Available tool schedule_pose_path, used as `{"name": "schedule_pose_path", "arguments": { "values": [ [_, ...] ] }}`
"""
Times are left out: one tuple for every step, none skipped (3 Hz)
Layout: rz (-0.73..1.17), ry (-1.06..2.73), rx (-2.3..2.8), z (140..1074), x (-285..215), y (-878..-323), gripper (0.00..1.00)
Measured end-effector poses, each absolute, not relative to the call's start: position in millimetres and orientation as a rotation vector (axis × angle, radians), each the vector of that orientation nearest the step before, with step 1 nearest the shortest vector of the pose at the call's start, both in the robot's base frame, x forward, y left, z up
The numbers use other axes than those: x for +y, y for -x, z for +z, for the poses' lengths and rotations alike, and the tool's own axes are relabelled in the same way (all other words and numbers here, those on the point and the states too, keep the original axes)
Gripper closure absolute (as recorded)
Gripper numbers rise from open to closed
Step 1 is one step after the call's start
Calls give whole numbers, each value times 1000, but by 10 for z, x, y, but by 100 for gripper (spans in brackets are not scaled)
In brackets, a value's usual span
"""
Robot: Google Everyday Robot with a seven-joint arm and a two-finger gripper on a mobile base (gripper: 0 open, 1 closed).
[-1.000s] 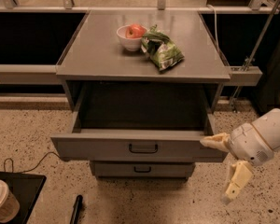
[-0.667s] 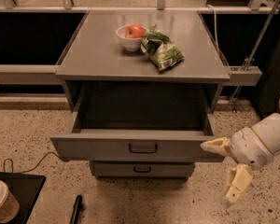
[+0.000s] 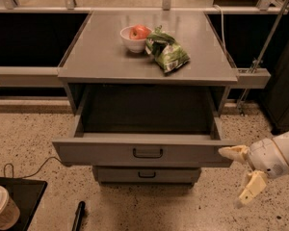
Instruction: Close top drawer
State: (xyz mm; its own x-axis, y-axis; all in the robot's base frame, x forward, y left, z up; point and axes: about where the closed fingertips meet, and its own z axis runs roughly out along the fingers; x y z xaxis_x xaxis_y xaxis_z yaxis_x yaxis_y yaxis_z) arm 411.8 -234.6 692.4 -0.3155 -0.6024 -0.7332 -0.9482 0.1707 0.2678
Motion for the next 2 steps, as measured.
{"name": "schedule_pose_path", "arguments": {
  "values": [
    [990, 1458, 1988, 6907, -2346, -4127, 0],
    [1002, 1437, 1995, 6851, -2360, -4141, 0]
  ]
}}
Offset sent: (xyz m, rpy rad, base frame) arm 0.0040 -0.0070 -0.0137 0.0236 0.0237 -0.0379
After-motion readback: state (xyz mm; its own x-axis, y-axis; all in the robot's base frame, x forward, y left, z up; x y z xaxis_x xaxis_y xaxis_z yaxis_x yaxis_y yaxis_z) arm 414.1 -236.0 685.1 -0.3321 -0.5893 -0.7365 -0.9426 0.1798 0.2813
